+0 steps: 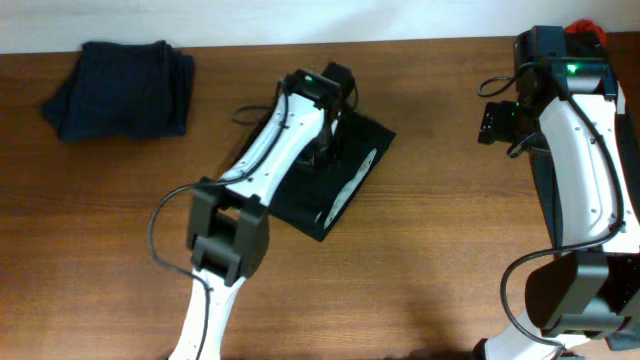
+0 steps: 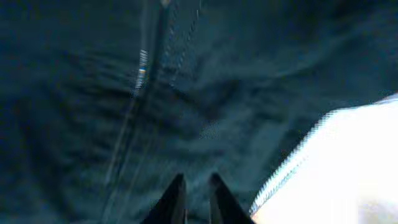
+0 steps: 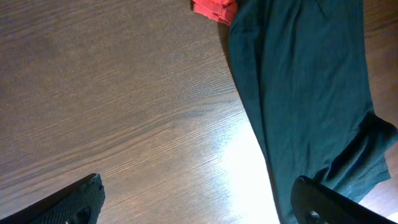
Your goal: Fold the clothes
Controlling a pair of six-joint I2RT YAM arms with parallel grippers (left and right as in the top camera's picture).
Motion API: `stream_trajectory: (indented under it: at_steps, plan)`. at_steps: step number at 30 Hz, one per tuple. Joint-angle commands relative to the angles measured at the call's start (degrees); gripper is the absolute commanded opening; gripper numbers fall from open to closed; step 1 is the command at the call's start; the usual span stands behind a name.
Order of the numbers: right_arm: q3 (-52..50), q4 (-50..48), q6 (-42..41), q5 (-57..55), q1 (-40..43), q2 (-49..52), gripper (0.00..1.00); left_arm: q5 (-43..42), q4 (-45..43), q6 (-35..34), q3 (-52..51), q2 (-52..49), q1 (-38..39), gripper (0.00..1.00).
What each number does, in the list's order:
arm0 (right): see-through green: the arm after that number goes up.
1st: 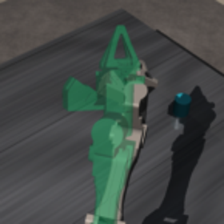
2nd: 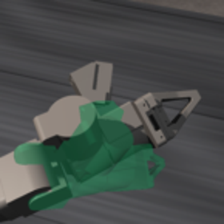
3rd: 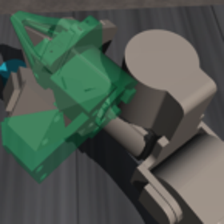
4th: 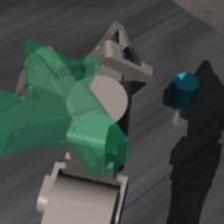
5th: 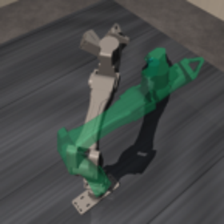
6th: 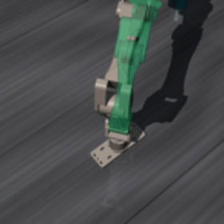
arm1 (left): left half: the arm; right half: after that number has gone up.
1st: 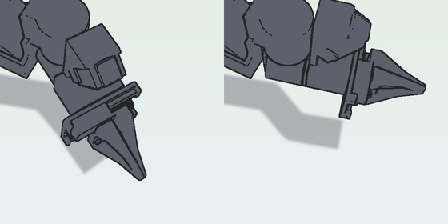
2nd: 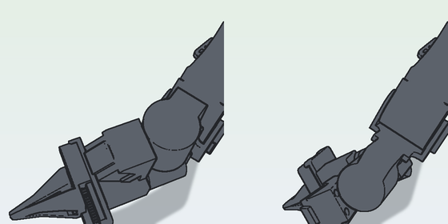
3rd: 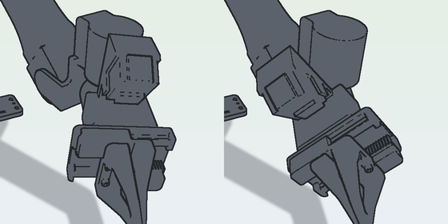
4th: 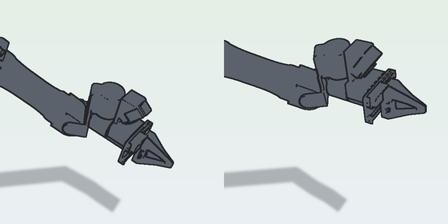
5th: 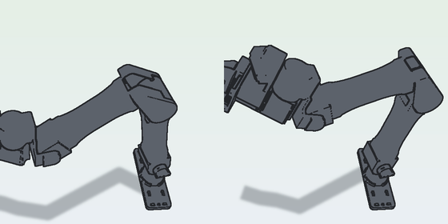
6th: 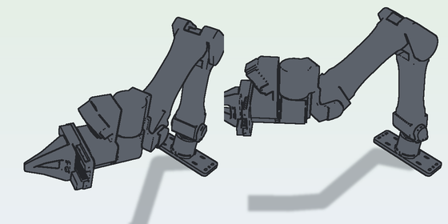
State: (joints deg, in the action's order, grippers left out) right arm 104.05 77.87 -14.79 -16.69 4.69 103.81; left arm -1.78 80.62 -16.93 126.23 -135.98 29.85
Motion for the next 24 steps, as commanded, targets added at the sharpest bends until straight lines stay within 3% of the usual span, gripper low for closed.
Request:
stream_trajectory:
  at_steps: [1,2,6,10,15,18,21,22,23,24]
  plan:
    - [0.74,0.07,-0.11,-1.07,0.22,-0.31,0.99,-4.00,3.72,-0.17,0.39,-5.79,0.15,0.06]
    - [0.74,0.07,-0.11,-1.09,0.22,-0.31,0.99,-5.53,5.25,-0.17,0.39,-7.04,0.20,0.01]
    - [0.74,0.07,-0.11,-1.09,0.22,-0.31,0.99,-5.57,4.63,-1.68,0.13,-9.18,1.11,0.01]
    - [0.74,0.07,-0.11,-1.09,0.22,-0.31,0.99,-14.19,0.76,-4.02,0.13,-12.09,5.14,0.01]
    - [0.74,0.07,-0.11,-1.09,0.22,-0.31,0.99,-17.64,-6.78,-21.11,0.15,-13.35,12.35,0.01]
    - [0.74,0.07,-0.11,-1.07,0.22,-0.31,0.99,-17.88,-7.58,-22.95,2.71,-13.14,13.09,0.04]
    - [0.74,0.07,-0.11,-1.09,0.22,-0.31,0.99,-16.68,-3.85,-22.58,12.26,-12.92,10.38,0.24]
    - [0.74,0.07,-0.11,-1.09,0.22,-0.31,0.99,-16.65,-2.56,-21.77,15.50,-12.92,9.55,0.39]
    - [0.74,0.07,-0.11,-1.09,0.22,-0.31,0.99,-16.59,-0.66,-20.74,20.15,-12.92,8.00,0.80]
    - [0.74,0.07,-0.11,-1.07,0.22,-0.31,0.99,-16.46,1.20,-19.98,23.96,-12.92,5.92,0.85]
